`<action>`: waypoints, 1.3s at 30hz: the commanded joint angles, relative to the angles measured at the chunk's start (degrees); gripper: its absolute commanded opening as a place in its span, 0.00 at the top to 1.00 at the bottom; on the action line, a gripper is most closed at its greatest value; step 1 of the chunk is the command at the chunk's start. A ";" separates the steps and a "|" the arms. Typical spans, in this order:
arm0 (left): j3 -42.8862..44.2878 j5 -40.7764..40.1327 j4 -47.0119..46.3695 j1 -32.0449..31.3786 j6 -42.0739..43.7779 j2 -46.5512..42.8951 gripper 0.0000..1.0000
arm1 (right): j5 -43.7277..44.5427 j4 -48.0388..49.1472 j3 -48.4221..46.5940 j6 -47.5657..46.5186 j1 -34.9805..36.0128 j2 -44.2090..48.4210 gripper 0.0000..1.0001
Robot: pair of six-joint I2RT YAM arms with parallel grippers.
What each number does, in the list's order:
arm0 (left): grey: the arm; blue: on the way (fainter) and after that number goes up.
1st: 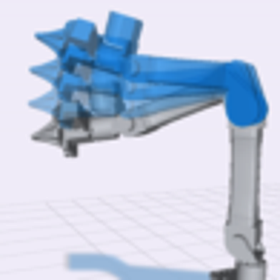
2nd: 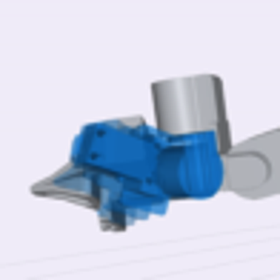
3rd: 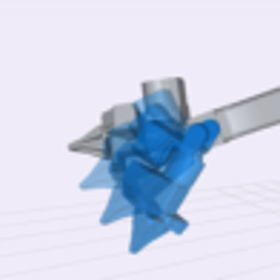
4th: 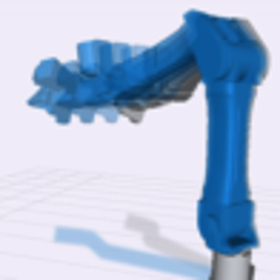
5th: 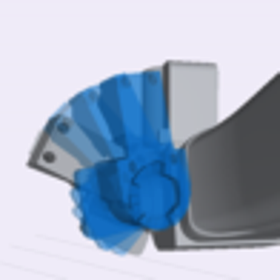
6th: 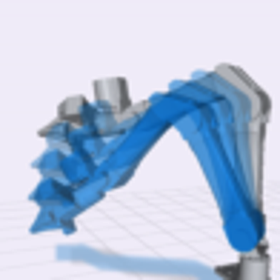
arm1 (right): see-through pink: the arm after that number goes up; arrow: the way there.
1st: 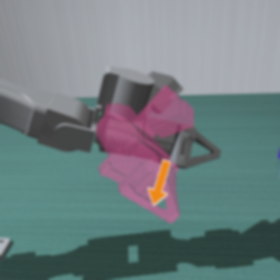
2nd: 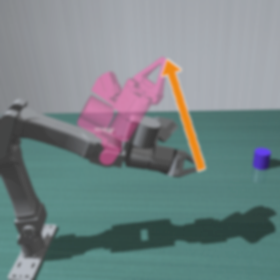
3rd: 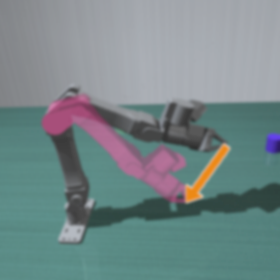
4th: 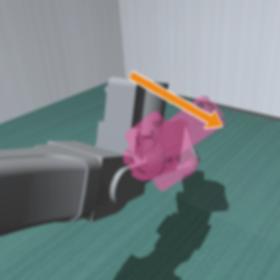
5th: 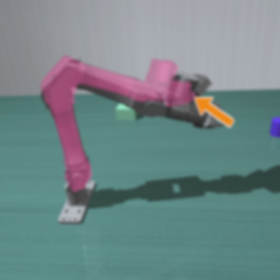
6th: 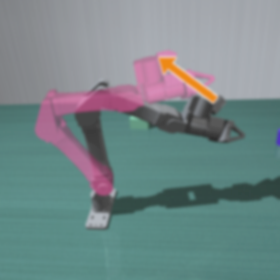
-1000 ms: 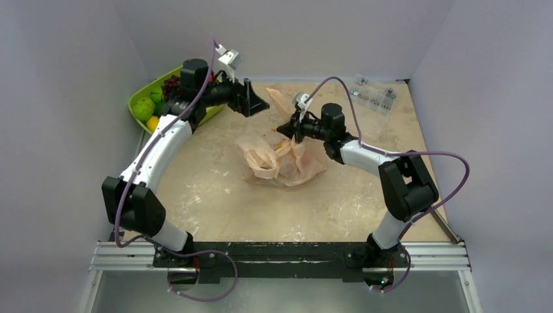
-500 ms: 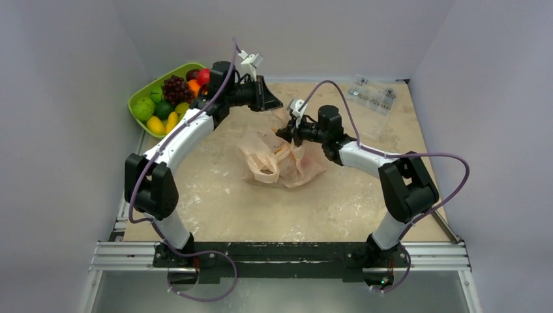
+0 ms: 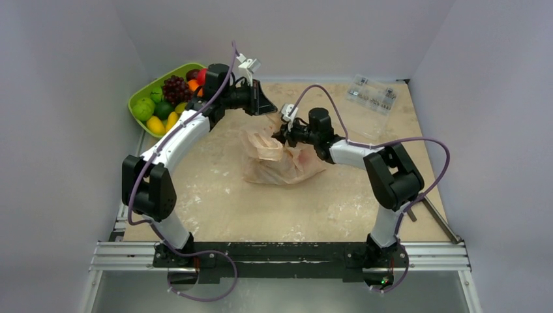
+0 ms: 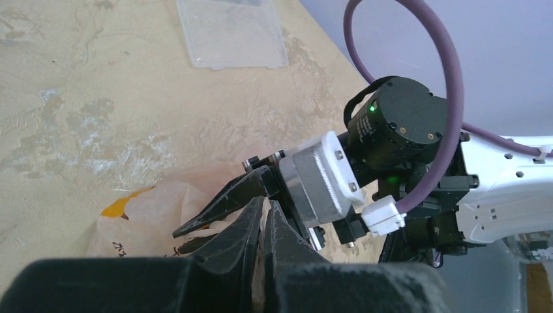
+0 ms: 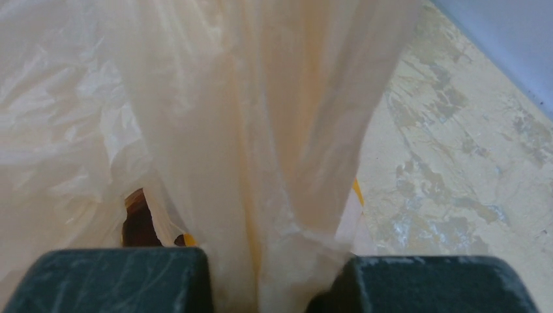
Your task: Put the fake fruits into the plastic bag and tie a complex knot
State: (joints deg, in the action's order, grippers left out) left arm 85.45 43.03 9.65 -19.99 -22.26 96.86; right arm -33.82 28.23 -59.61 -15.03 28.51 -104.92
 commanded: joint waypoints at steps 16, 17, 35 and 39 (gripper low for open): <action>1.75 6.30 20.59 2.76 38.51 -17.29 0.11 | 0.34 -12.33 -0.49 4.82 -1.02 2.93 1.00; -0.35 7.14 23.80 2.76 44.83 -19.95 0.09 | -0.08 -12.44 -0.42 5.17 -1.01 3.29 1.00; 18.41 -9.91 54.02 -23.53 96.22 -1.05 0.04 | -6.00 -14.04 -0.96 2.16 -1.21 3.38 1.00; 17.80 -13.18 61.89 -24.40 103.45 0.66 0.23 | -6.42 -14.08 -1.53 1.92 -1.69 2.86 1.00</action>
State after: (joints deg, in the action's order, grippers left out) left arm 100.27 32.77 60.97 -43.57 69.43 98.19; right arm -38.39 13.80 -59.96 -11.81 27.31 -102.69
